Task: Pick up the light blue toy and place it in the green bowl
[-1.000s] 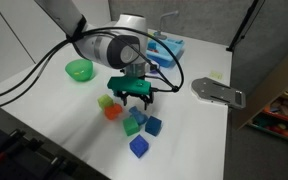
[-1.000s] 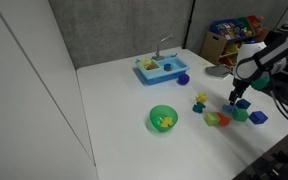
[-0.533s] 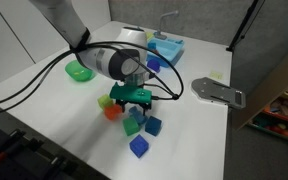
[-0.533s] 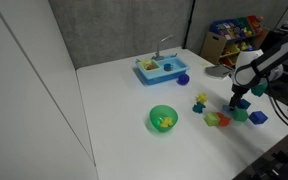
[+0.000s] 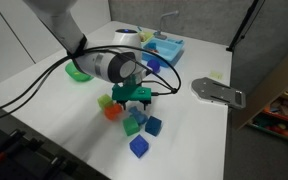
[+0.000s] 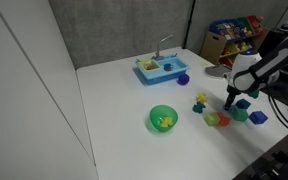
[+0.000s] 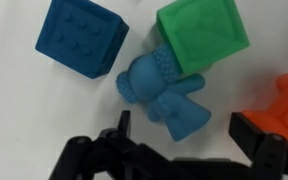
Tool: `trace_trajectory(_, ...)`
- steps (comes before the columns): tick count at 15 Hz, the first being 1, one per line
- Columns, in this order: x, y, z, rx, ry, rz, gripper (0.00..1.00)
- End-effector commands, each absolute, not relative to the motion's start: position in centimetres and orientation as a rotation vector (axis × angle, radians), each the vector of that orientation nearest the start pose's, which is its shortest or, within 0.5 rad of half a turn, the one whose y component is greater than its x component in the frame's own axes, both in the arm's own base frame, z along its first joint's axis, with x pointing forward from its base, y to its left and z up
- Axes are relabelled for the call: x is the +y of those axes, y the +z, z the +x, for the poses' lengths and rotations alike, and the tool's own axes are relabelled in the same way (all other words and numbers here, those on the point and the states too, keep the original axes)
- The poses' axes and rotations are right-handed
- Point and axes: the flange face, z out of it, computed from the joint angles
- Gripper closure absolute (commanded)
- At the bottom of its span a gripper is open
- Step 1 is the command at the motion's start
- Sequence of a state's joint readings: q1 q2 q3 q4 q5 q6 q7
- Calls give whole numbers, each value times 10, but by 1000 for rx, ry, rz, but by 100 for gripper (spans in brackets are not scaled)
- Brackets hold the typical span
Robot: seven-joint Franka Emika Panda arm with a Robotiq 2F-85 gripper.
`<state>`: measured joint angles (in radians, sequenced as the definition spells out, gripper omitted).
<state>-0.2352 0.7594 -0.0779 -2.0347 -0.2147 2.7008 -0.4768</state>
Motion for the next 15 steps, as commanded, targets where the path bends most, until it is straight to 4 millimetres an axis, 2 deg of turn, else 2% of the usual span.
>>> trace_trajectory(1,-173,53,539,-662,164,-3120,0)
trace_trajectory(8,-186,55,536,-648,113,-3063,0)
trace_trajectory(9,-187,55,535,-642,111,-3059,18)
trace_trajectory(15,-191,49,533,-624,120,-3048,67)
